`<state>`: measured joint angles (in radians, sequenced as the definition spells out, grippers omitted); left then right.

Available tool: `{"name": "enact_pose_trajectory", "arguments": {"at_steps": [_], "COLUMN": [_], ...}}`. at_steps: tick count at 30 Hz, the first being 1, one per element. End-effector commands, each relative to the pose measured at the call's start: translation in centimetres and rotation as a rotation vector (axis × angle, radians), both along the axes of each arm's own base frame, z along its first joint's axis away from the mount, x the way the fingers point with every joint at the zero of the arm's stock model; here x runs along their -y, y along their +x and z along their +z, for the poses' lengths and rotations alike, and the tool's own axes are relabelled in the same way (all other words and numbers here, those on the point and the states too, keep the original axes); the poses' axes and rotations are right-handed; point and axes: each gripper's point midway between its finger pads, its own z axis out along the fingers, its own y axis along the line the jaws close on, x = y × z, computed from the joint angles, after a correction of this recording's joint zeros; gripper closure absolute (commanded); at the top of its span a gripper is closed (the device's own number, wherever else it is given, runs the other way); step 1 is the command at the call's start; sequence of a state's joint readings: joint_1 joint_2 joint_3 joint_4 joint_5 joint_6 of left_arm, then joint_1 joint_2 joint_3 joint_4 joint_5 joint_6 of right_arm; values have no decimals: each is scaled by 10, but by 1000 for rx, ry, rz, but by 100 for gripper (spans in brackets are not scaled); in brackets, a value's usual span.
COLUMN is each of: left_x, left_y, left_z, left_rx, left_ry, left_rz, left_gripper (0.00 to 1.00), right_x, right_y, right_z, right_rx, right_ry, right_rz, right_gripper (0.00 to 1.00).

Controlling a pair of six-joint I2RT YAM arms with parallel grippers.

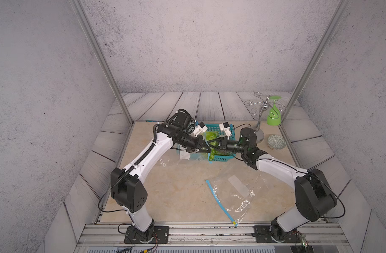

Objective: Put the chinese cabbages into a zipper bag and zip it
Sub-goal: Place the Chinese cabbage in the zipper food storage bag.

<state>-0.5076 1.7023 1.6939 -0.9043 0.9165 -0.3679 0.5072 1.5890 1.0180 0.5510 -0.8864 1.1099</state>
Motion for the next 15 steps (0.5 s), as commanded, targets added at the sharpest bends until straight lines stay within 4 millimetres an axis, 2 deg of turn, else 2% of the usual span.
{"name": "enact_pose_trajectory", "arguments": {"at_steps": [1, 6, 8, 10, 12, 15], "left_x": [6, 9, 15, 19, 19, 9], "left_y": [-11, -8, -7, -6, -4, 4], "left_z": [37, 41, 45, 50, 52, 43], "left_rx": [43, 55, 33, 37, 51, 54], "left_ry": [-89, -124, -166, -198, -208, -177], "left_rz": [-37, -29, -36, -35, -34, -1], "left_gripper": [100, 100, 100, 100, 100, 100], "right_x": [-10, -15, -23, -32, -38, -34], "right_y": [-2, -11, -15, -18, -20, -15], "right_z": [7, -6, -2, -10, -17, -24], "right_rx": [17, 20, 31, 17, 2, -31], "right_ry": [79, -1, -21, -82, -131, -158], "right_rz": [42, 87, 118, 133, 153, 138], "right_gripper": [96, 95, 94, 92, 84, 64]}}
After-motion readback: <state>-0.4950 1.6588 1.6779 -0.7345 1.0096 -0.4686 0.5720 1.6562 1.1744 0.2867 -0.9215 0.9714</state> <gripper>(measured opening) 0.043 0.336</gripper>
